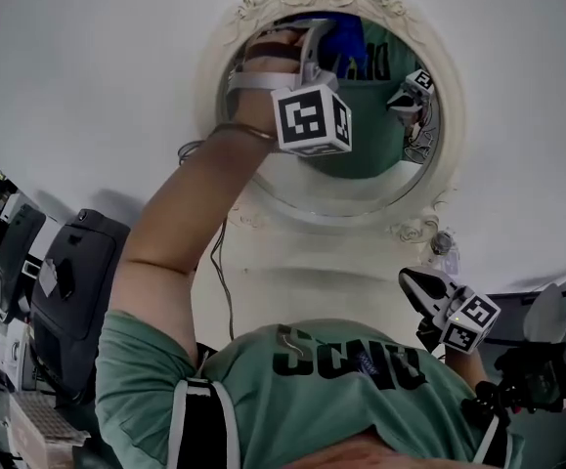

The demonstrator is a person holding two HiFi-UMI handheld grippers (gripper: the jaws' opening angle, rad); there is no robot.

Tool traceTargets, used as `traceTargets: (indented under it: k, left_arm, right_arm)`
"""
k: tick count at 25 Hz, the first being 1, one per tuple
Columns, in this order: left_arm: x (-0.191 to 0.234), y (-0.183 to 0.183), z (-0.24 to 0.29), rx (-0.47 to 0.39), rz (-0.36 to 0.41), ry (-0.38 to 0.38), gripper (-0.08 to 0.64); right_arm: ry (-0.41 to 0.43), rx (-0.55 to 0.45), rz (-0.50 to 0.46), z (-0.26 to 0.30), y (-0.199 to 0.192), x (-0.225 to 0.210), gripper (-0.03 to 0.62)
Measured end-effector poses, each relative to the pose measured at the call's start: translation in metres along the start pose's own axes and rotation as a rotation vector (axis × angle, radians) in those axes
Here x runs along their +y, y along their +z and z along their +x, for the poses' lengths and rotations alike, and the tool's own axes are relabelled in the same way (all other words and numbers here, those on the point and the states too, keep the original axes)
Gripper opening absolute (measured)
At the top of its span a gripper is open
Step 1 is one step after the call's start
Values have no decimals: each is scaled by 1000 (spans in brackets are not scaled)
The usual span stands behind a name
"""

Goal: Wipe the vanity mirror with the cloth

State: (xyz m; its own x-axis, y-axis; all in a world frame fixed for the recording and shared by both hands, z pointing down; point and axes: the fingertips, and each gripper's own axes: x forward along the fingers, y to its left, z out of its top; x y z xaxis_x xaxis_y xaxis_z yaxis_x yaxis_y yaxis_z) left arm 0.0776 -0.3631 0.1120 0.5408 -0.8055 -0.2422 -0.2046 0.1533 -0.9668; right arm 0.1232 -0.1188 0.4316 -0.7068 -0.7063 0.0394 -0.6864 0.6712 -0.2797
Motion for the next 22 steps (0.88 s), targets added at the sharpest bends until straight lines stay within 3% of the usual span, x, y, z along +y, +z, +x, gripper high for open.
traceTargets:
  k: [10,14,19,22]
  left_arm:
    - [10,-1,5,27,18,64,81]
    - [-8,4,2,21,118,86,78]
    - [-104,6,-17,-42,178,24,75]
    - [-198,4,-40,-56,138,-101,74]
  right_arm:
    - [8,2,-5,3,3,2,5]
    - [26,7,-4,9,4,8,5]
    - [16,36,12,9,-3,6,5]
    - [0,55,17,4,-8,3,5]
